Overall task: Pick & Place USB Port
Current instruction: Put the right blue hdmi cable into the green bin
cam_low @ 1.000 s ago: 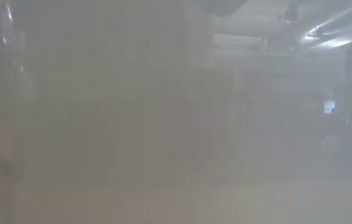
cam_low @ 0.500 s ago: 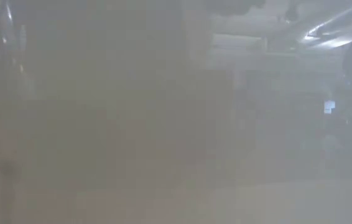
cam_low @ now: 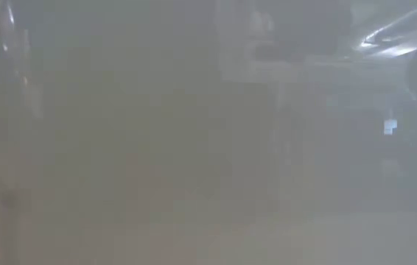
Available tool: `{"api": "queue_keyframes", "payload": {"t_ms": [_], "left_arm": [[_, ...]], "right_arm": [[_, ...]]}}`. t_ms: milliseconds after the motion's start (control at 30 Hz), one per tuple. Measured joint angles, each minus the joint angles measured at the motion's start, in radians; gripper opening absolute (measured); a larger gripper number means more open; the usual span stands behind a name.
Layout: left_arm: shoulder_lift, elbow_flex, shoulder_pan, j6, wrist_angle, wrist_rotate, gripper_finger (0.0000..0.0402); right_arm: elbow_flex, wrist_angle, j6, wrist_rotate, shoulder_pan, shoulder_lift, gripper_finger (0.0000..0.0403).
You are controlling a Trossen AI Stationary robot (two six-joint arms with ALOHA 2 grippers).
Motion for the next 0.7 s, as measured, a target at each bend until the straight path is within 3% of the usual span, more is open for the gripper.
{"api": "queue_keyframes", "payload": {"t_ms": [333,700], "left_arm": [[0.0,0.0,0.0,-0.039,-0.044,0.019,0.0076],[0.0,0.0,-0.001,-0.048,-0.042,0.006,0.0076]], "right_arm": [[-0.213,0.174,-0.018,-0.038,0.026,0.0,0.0171],[-0.284,0.317,-0.007,-0.139,0.028,0.0,0.0171]]}}
